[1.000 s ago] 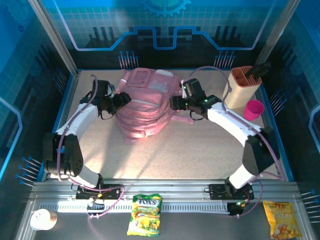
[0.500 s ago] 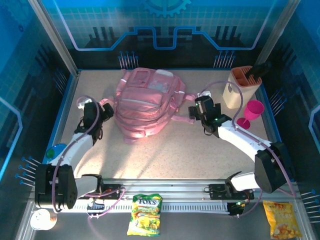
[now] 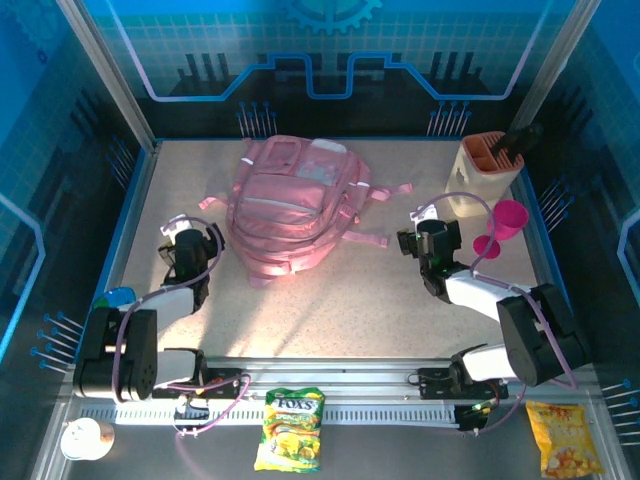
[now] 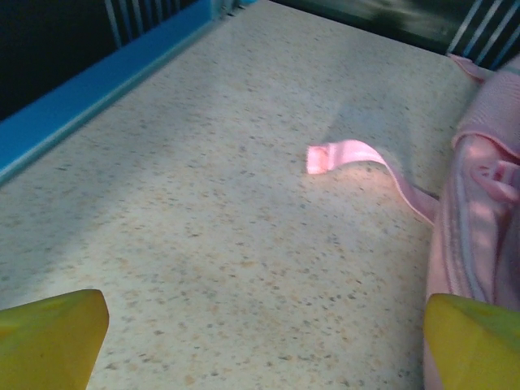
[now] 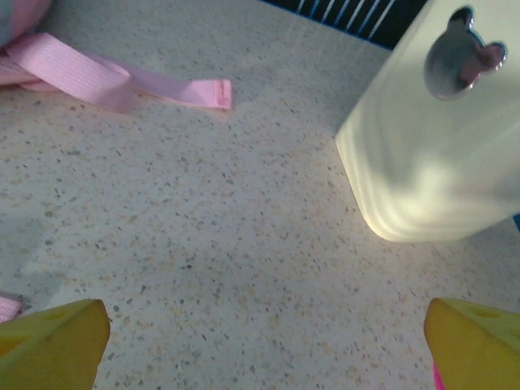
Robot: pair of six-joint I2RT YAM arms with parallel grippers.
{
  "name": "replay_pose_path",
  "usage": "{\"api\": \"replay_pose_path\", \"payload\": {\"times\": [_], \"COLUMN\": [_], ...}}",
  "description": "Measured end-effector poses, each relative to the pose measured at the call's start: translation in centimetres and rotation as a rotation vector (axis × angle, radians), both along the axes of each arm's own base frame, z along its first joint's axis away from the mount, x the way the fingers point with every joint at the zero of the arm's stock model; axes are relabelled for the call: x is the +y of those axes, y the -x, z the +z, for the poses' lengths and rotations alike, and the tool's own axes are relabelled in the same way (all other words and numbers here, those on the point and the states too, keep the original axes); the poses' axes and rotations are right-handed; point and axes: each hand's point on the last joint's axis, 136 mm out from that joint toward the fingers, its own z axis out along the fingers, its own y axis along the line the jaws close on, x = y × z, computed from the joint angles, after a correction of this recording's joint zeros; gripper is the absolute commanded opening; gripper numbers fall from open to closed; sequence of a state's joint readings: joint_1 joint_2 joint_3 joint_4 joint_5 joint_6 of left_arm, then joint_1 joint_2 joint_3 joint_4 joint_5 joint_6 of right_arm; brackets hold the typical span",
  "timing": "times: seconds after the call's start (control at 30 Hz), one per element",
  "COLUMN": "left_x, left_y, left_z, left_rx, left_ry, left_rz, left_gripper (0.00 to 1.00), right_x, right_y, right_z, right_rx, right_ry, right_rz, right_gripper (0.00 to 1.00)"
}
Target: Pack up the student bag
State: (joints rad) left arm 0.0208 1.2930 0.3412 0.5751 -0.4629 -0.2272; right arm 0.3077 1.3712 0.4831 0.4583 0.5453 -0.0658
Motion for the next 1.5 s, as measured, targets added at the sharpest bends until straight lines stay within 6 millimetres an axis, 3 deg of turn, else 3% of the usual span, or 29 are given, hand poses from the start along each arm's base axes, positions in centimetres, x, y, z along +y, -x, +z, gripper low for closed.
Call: {"api": "replay_pose_path", "payload": {"times": [0.13, 0.3, 0.47, 0.63, 0.93, 1.5], "left_x": [-1.4, -3.1, -3.9, -4.5, -4.8, -5.0], "left_y": [-1.4, -2.7, -3.0, -3.2, -4.1, -4.3], "left_z": [0.4, 0.9, -1.1, -1.9, -0.8, -0.8], "left_rx": [-0.039, -0.094, -0.090, -0.072, -0.091, -0.073], "left_ry": [0.002, -0.009, -0.020, -0.039, -0.066, -0.084], "left_rz": [-0.097, -0.209, -0.266, -0.282, -0.283, -0.298], "left_gripper": [0.99, 0.99, 0.99, 0.99, 0.99, 0.99], "right_x": [0.2, -0.4, -1.1, -0.5, -1.2, -1.0], "right_y": [-1.1, -1.0, -0.2, -0.6, -2.3, -2.0], "right_z": [0.9, -0.4, -2.7, -2.7, -1.2, -1.8], "right_rx": [-0.079, -0.113, -0.109, -0.119, -0.140, -0.115], "right_ry": [-0.037, -0.090, -0.142, -0.176, -0.241, -0.260], "right_rz": [0.051, 0.087, 0.112, 0.147, 0.145, 0.155], "right_gripper": [1.00, 1.00, 1.00, 1.00, 1.00, 1.00]}}
